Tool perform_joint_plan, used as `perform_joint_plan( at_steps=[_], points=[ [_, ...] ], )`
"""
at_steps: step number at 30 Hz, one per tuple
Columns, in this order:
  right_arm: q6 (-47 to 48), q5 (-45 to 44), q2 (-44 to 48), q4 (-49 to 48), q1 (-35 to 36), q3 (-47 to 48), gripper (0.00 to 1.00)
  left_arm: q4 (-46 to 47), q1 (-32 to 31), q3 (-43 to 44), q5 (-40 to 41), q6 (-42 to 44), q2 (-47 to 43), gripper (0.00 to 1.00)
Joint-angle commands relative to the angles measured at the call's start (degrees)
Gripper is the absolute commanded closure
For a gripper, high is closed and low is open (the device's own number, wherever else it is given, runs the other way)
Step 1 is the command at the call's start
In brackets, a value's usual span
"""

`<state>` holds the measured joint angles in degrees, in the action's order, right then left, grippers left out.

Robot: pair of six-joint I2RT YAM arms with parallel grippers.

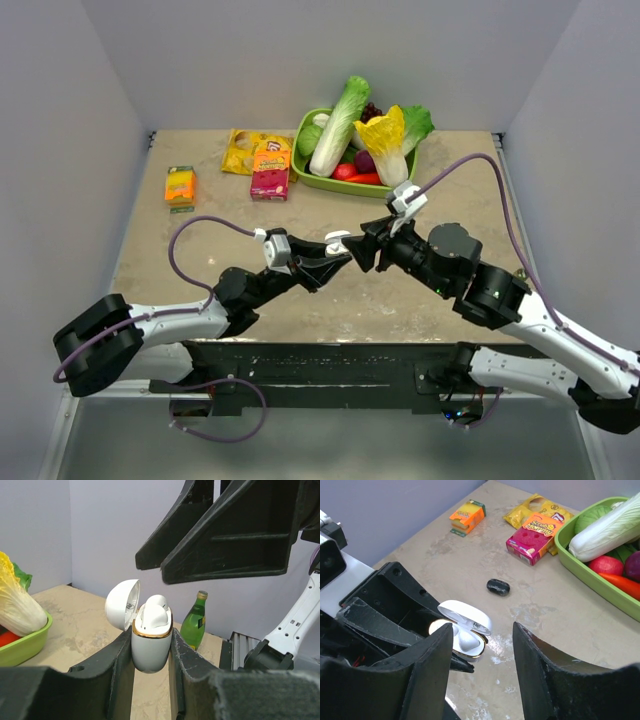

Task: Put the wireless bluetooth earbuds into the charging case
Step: Place the earbud in the charging case, then close the charging case.

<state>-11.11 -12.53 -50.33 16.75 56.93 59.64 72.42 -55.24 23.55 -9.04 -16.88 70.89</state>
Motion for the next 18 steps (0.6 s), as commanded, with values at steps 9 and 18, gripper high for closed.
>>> perform_joint_plan(
  at_steps=[9, 18],
  points=[
    [-1.54, -9.6, 0.5, -2.16, -0.06, 2.41, 0.44, 5.45, -0.13, -0.96, -2.56, 1.94, -1.2, 1.0],
    [-1.19, -9.8, -7.15, 3.62, -0.5, 10.49, 0.82, 6.06, -0.3, -5.0, -5.73, 4.49, -2.77, 1.0]
  ],
)
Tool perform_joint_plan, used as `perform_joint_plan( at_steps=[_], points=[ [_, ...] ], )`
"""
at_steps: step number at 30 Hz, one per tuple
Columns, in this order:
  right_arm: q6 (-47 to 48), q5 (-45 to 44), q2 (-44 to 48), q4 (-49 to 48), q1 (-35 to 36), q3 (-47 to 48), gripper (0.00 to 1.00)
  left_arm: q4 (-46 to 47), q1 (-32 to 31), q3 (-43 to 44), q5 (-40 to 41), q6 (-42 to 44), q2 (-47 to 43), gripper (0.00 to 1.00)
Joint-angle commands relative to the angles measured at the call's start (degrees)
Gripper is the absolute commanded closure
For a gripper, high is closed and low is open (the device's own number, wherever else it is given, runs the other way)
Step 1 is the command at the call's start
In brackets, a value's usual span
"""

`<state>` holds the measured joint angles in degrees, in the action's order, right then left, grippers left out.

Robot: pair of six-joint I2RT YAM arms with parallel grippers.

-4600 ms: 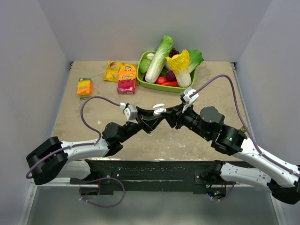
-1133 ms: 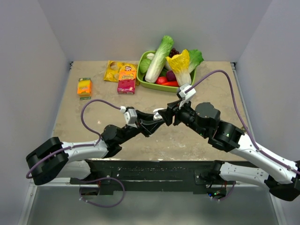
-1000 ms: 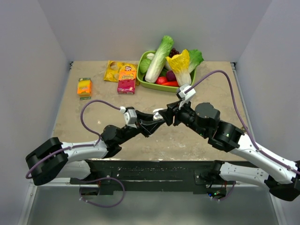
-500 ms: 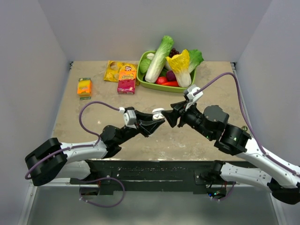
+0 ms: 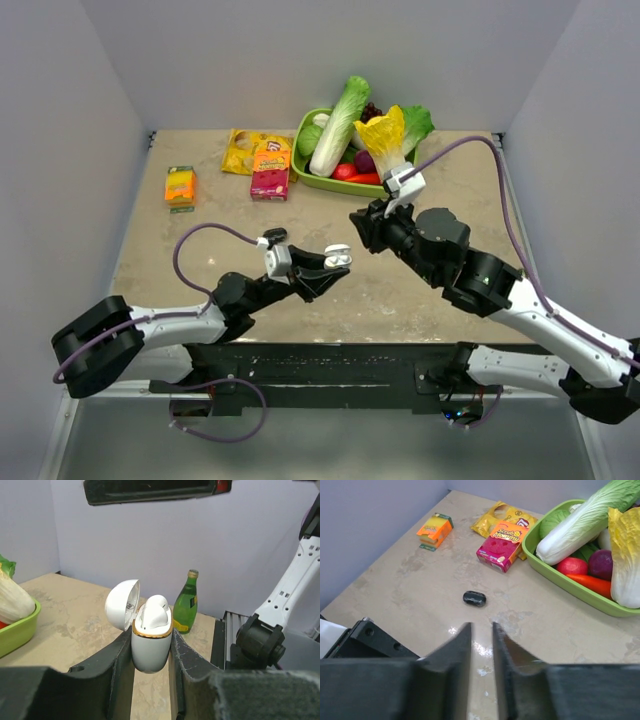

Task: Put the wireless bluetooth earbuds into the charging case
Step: Close the charging case.

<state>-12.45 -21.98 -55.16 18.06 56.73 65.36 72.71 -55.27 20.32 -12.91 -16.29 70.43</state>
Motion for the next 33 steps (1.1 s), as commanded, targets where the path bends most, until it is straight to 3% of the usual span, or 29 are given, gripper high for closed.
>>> perform_joint_plan(
  at_steps=[1, 3, 8, 19, 30, 33],
  points=[
    [0.32, 1.65, -4.06, 3.28, -0.39, 6.17, 0.87, 6.13, -0.37, -2.73, -2.03, 4.34, -2.75, 1.0],
    [1.02, 4.03, -5.92, 5.56, -0.3, 7.32, 1.0, 6.13, -0.54, -3.35, -2.3, 6.09, -3.28, 1.0],
    [2.34, 11.85, -9.09, 8.21, -0.39, 8.64, 1.0, 5.17, -0.55, -3.7, -2.3, 8.03, -4.95, 1.0],
    [2.96, 18.54, -7.95, 9.18, -0.39, 5.04, 1.0, 5.51, -0.63, -3.62, 1.3, 8.21, -4.87, 1.0],
    [2.6, 18.64, -5.49, 8.83, -0.3, 2.32, 1.0, 6.39, -0.55, -3.09, 4.73, 6.98, -3.73, 1.0],
    [0.24, 11.2, -3.91, 8.05, -0.39, 1.26, 1.0, 5.44, -0.55, -2.83, 6.57, 6.02, -3.46, 1.0]
  ],
)
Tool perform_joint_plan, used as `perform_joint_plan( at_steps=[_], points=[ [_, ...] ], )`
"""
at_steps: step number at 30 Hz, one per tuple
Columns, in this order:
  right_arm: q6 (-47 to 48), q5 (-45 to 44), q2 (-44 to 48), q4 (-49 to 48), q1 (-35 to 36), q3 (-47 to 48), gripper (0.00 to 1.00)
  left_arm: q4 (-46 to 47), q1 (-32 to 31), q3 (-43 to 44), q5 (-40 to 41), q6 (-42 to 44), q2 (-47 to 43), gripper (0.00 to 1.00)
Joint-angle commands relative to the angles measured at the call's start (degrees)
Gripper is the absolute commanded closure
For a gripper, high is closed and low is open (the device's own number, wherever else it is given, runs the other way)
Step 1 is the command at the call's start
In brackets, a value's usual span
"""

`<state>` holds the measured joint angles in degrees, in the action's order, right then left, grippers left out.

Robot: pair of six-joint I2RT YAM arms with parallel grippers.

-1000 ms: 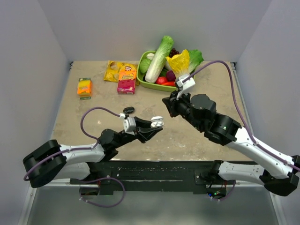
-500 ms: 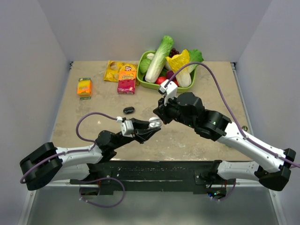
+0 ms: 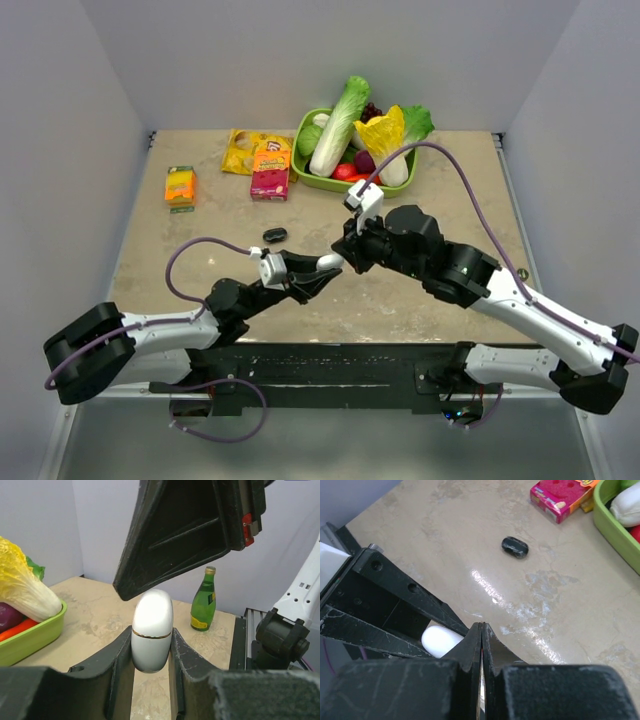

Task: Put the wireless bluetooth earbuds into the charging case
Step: Close the charging case, then place the charging case at the center of the board.

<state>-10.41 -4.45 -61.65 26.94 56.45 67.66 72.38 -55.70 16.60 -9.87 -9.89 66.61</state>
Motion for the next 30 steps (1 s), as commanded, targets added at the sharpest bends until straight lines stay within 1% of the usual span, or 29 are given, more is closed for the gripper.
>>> perform_joint_plan(
  at_steps=[1, 2, 3, 5, 6, 7, 9, 11, 12, 13, 14, 15, 16, 18, 20, 21, 27, 28, 30],
  points=[
    [-2.67, -9.15, 3.37, -1.53, -0.02, -1.65, 1.0, 4.71, -0.11, 1.06, 4.58, -1.79, 0.36, 1.0],
    [-3.9, -11.87, 5.81, -2.58, -0.11, -2.35, 0.98, 3.4, -0.11, 1.33, 5.64, -2.58, 0.36, 1.0],
    [-4.26, -15.9, 7.05, -5.81, -0.19, -4.97, 0.94, -0.1, -0.11, 1.85, 7.91, -3.46, 0.45, 1.0],
    [-4.44, -17.69, 10.65, -9.26, -0.11, -7.97, 0.87, -3.37, -0.02, 2.03, 9.69, -6.88, 1.15, 1.0],
    [-4.61, -18.57, 11.45, -11.45, -0.11, -10.33, 0.84, -5.73, 0.33, 2.03, 11.69, -8.29, 2.46, 1.0],
    [-4.88, -18.75, 11.98, -12.08, -0.11, -11.4, 0.83, -6.89, 0.85, 2.21, 11.8, -11.78, 3.34, 1.0],
    [-5.14, -18.14, 12.34, -13.13, -0.11, -13.85, 0.82, -11.0, 2.52, 3.34, 11.63, -15.14, 6.76, 1.0],
    [-6.19, -17.97, 12.43, -13.58, -0.11, -15.27, 0.82, -14.27, 4.54, 4.49, 10.32, -20.68, 9.4, 1.0],
    [-6.46, -17.79, 12.6, -14.54, -0.11, -17.02, 0.8, -16.46, 7.07, 5.45, 8.65, -22.61, 12.37, 1.0],
    [-6.81, -17.44, 12.78, -15.07, -0.02, -17.9, 0.77, -17.0, 8.49, 5.63, 7.94, -26.54, 13.88, 1.0],
    [-6.9, -17.0, 12.87, -15.51, -0.11, -18.7, 0.72, -17.1, 9.98, 5.81, 7.41, -28.67, 15.46, 1.0],
    [-7.16, -16.74, 13.13, -16.21, -0.11, -20.01, 0.7, -16.31, 13.13, 5.38, 6.19, -30.61, 18.44, 1.0],
    [-7.42, -16.65, 13.83, -16.39, -0.11, -20.63, 0.69, -15.09, 14.56, 5.11, 5.48, -33.32, 20.12, 1.0],
    [-7.78, -15.94, 14.53, -17.0, -0.11, -22.38, 0.66, -10.36, 18.06, 4.67, 3.21, -35.36, 25.29, 1.0],
    [-8.13, -15.77, 15.41, -16.92, -0.11, -23.09, 0.65, -7.79, 20.53, 5.45, 1.26, -36.6, 28.82, 1.0],
    [-8.13, -15.59, 15.68, -16.83, -0.11, -23.62, 0.64, -7.61, 21.33, 7.29, -0.14, -36.95, 31.97, 1.0],
    [-8.22, -14.98, 16.38, -16.22, -0.11, -24.5, 0.62, -9.88, 25.29, 14.93, -3.14, -37.83, 42.09, 1.0],
    [-8.22, -14.89, 16.47, -16.04, -0.02, -24.5, 0.61, -10.76, 25.55, 15.91, -3.23, -37.57, 42.89, 0.99],
    [-8.22, -14.89, 16.47, -15.6, -0.11, -24.5, 0.6, -13.3, 26.43, 18.36, -3.58, -36.87, 45.44, 0.92]
  ],
)
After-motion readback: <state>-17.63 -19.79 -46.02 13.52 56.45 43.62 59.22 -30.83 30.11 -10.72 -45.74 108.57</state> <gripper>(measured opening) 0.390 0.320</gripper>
